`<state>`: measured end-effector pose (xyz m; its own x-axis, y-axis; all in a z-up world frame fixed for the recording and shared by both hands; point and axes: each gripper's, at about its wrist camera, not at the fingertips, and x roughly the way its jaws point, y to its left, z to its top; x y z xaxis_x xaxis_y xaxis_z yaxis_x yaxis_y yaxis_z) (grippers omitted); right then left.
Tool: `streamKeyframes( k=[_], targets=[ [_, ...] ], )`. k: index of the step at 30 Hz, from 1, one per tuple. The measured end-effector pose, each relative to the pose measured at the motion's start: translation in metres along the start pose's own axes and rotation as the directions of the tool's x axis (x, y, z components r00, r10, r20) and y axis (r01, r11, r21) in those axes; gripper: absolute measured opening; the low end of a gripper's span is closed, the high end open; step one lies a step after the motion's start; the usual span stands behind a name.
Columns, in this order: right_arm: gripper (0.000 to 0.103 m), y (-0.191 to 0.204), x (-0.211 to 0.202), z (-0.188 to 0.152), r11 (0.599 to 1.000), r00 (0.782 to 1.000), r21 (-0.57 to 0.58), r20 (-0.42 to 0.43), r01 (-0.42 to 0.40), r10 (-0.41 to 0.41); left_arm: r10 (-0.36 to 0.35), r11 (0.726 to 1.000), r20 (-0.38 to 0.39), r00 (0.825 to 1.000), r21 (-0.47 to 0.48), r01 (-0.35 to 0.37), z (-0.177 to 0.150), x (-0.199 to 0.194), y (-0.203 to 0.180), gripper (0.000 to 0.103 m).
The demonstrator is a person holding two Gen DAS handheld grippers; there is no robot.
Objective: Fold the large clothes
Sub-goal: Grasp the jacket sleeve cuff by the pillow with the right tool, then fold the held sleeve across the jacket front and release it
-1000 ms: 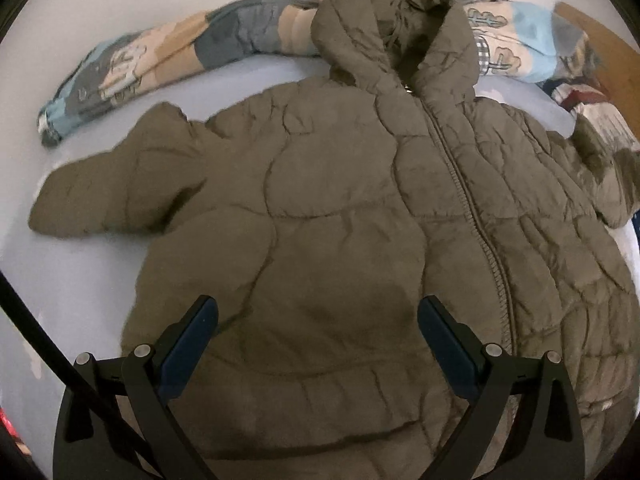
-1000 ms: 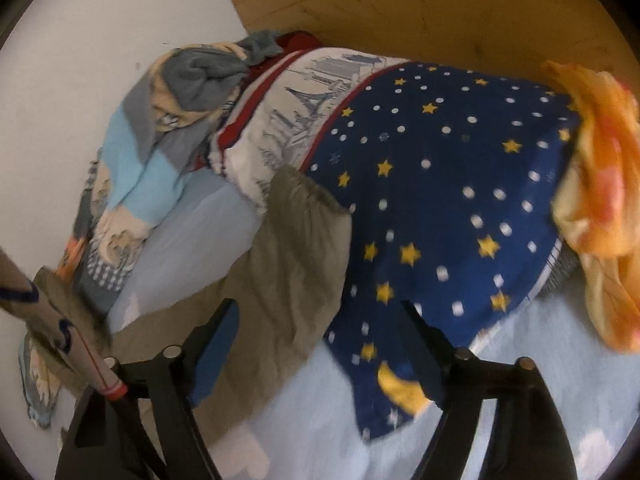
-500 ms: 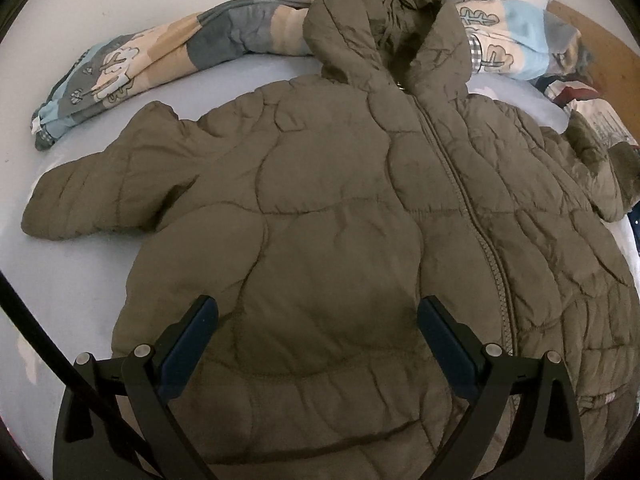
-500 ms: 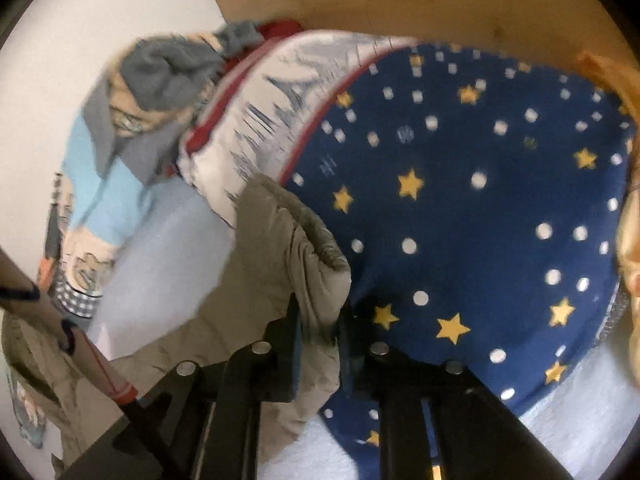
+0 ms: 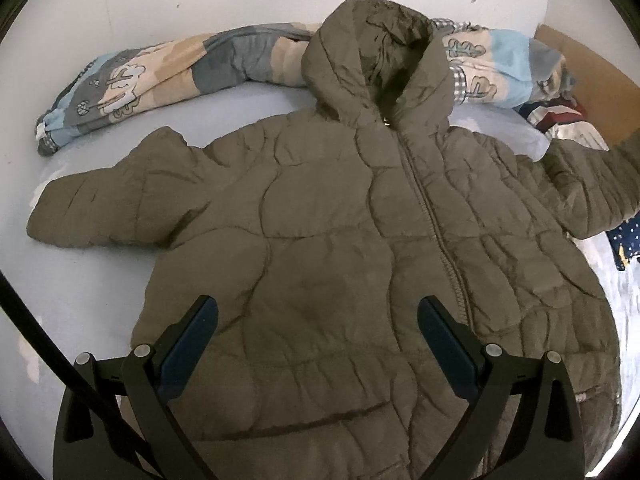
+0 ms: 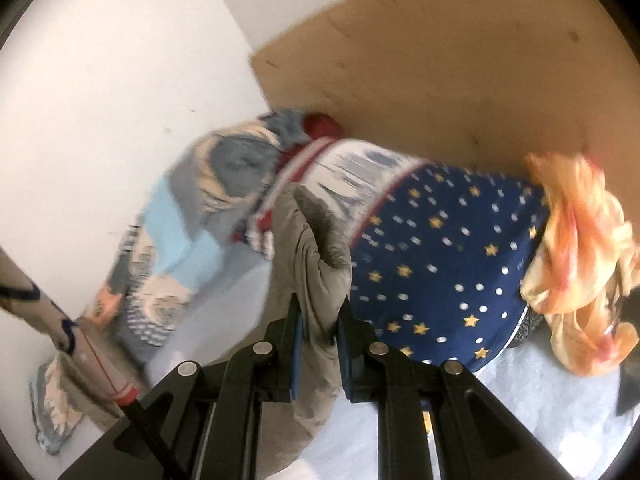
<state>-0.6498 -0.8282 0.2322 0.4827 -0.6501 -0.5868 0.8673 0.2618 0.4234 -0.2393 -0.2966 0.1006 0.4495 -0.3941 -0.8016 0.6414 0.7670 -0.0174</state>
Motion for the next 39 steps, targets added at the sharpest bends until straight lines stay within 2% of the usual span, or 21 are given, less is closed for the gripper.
streamKeyframes(
  k=[4, 9, 14, 19, 23, 27, 29, 35, 39],
  targets=[
    [0.016, 0.051, -0.042, -0.004, 0.996, 0.997, -0.056, 0.021, -0.071, 0.073, 0.006, 1.000, 0.038, 0.999, -0.012, -0.006, 0.001, -0.013, 0.006, 0.100],
    [0.016, 0.128, -0.091, -0.025, 0.976, 0.986, -0.145, 0.016, -0.161, 0.165, -0.022, 0.997, 0.055, 0.998, -0.070, 0.026, 0.002, -0.024, 0.025, 0.100],
    [0.016, 0.215, -0.123, -0.071, 0.937, 0.965, -0.234, -0.035, -0.260, 0.259, -0.030, 0.990, 0.067, 0.997, -0.135, 0.039, 0.003, -0.033, 0.050, 0.100],
    [0.016, 0.291, -0.131, -0.131, 0.886, 0.950, -0.342, -0.090, -0.313, 0.301, -0.046, 0.979, 0.073, 0.996, -0.197, 0.059, -0.001, -0.042, 0.077, 0.100],
    [0.016, 0.349, -0.113, -0.199, 0.841, 0.937, -0.414, -0.175, -0.348, 0.302, -0.039, 0.976, 0.074, 0.996, -0.213, 0.055, -0.003, -0.047, 0.091, 0.100],
    [0.016, 0.385, -0.087, -0.258, 0.808, 0.921, -0.449, -0.254, -0.382, 0.294, -0.042, 0.975, 0.068, 0.997, -0.214, 0.055, -0.003, -0.049, 0.099, 0.100],
    [0.016, 0.402, -0.066, -0.295, 0.796, 0.905, -0.448, -0.313, -0.407, 0.287, -0.039, 0.975, 0.061, 0.997, -0.217, 0.051, -0.002, -0.047, 0.101, 0.100],
    [0.016, 0.426, -0.007, -0.380, 0.774, 0.876, -0.469, -0.425, -0.427, 0.226, -0.031, 0.972, 0.048, 0.998, -0.231, 0.041, 0.000, -0.041, 0.103, 0.100],
    [0.016, 0.428, 0.019, -0.415, 0.767, 0.851, -0.452, -0.473, -0.456, 0.228, -0.012, 0.968, 0.050, 0.999, -0.249, 0.024, 0.002, -0.039, 0.106, 0.100]
  ],
)
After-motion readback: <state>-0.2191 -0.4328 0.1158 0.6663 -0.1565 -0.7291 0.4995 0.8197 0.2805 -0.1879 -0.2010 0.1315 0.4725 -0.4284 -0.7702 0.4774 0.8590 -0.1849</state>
